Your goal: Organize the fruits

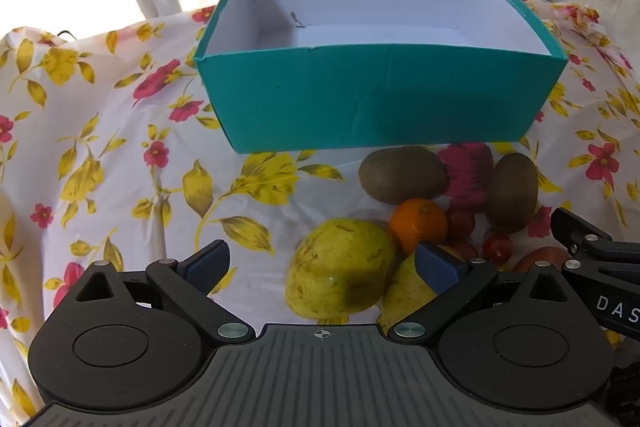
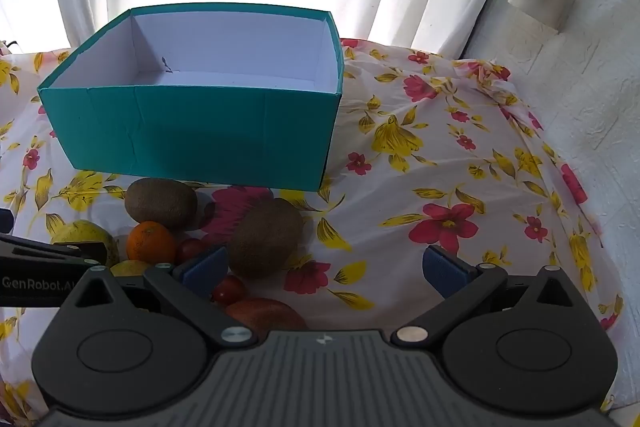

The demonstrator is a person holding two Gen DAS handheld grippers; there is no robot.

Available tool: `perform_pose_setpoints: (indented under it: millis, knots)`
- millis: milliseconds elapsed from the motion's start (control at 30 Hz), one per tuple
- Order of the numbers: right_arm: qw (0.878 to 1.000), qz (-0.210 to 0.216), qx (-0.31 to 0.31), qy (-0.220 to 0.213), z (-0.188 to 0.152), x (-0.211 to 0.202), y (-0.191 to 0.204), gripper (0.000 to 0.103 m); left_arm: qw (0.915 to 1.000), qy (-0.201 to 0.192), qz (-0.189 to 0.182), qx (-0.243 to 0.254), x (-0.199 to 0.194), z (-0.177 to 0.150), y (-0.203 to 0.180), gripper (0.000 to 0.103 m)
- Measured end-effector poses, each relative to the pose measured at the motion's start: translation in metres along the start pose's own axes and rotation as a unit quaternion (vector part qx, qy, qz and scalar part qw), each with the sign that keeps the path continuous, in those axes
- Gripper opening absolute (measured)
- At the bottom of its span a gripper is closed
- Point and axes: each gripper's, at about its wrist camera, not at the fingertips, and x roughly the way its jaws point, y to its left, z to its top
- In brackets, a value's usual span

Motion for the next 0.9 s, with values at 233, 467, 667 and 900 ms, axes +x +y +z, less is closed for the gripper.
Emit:
perform_pose_setpoints:
  millis: [233,467,667,900]
  knots:
    - [1.000,0.003,0.001,-0.002,0.0004,-0.0002,0.0004,0.103,1.0000,0.000,-0.001,0.000,0.0005,-0.0029,0.0025,0.101]
    - [1.000,0.002,0.001,-0.001,0.0009,-0.0008,0.0006,0.103,1.0000,0.002,0.002,0.002,0.0006,-0.0025,-0.0007,0.101]
    - [1.000,0.001,0.001,-0.001,0.0007,-0.0009,-0.0004,0.103,1.0000,0.004,0.003,0.001,0.0008,-0.0030,-0.0018,0.101]
    - [1.000,0.001,0.001,-0.001,0.0008,-0.0014,0.0006,0.103,1.0000,0.006,0.002,0.001,0.0008,-0.0030,-0.0022,0.101]
